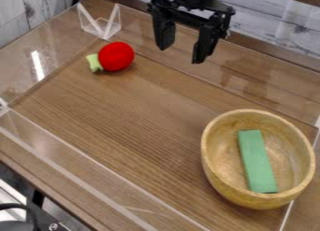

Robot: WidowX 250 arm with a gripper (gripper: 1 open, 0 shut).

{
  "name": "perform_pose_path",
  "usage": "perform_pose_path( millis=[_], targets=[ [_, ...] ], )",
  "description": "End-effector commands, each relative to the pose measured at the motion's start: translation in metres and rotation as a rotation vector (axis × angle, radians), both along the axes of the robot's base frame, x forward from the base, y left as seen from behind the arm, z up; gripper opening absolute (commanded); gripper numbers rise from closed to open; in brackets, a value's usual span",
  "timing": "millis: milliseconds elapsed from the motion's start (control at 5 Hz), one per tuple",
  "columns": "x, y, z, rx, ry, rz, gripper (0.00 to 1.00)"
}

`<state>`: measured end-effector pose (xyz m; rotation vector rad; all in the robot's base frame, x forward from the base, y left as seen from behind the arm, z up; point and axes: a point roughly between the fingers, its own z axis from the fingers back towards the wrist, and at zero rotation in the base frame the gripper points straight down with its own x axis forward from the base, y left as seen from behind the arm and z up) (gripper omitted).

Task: Move the red fruit to the right side of the table

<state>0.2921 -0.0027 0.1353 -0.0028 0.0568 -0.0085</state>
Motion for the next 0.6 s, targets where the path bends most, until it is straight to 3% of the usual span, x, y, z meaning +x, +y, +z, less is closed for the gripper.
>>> perform_pose_path(
  millis=[0, 200, 400],
  targets=[
    [0.002, 0.011, -0.01, 0.004, 0.023, -0.052, 1.0],
    [0.008, 0.047, -0.015, 0.017, 0.012, -0.155, 1.0],
    [0.009, 0.09, -0.008, 0.029, -0.007, -0.191, 1.0]
  ],
)
